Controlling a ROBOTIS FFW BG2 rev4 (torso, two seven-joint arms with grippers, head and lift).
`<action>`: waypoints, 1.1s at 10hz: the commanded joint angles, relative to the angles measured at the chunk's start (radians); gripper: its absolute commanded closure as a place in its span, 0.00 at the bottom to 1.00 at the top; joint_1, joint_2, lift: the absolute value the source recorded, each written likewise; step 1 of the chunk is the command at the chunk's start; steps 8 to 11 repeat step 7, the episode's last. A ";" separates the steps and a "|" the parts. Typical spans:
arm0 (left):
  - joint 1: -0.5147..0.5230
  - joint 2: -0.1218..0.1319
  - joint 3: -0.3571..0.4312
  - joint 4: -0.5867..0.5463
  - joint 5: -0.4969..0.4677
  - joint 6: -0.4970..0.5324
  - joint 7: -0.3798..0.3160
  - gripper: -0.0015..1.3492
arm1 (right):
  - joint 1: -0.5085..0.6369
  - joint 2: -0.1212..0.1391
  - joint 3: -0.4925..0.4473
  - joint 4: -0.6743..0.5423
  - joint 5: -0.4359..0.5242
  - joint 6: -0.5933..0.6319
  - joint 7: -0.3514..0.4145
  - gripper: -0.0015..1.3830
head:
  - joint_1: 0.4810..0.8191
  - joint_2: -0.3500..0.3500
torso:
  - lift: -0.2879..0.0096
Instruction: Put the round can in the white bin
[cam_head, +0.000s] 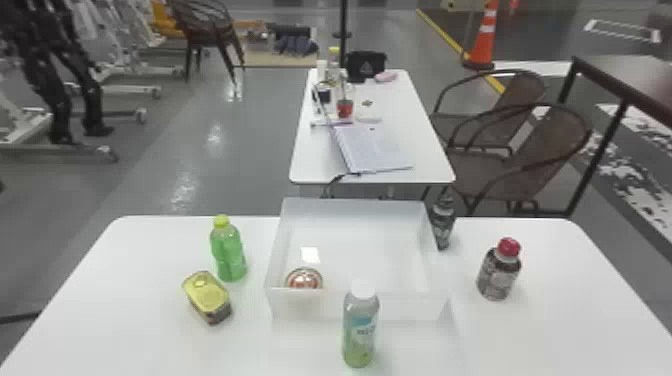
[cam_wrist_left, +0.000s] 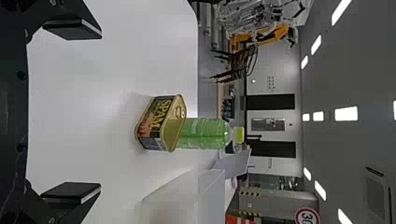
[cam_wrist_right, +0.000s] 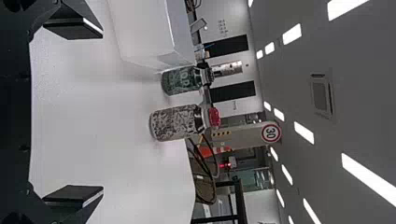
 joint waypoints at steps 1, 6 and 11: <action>-0.003 0.002 0.000 0.000 0.000 0.007 0.000 0.11 | -0.002 0.000 0.000 0.001 0.000 0.000 0.000 0.09 | 0.20 0.50 | 0.63; -0.003 0.002 -0.002 0.004 -0.005 -0.005 0.000 0.11 | -0.008 0.001 0.000 0.007 0.002 0.000 0.000 0.09 | 0.20 0.50 | 0.63; -0.003 0.002 -0.002 0.010 -0.006 -0.016 0.000 0.11 | -0.008 0.001 0.000 0.009 0.002 0.000 0.000 0.09 | 0.20 0.50 | 0.63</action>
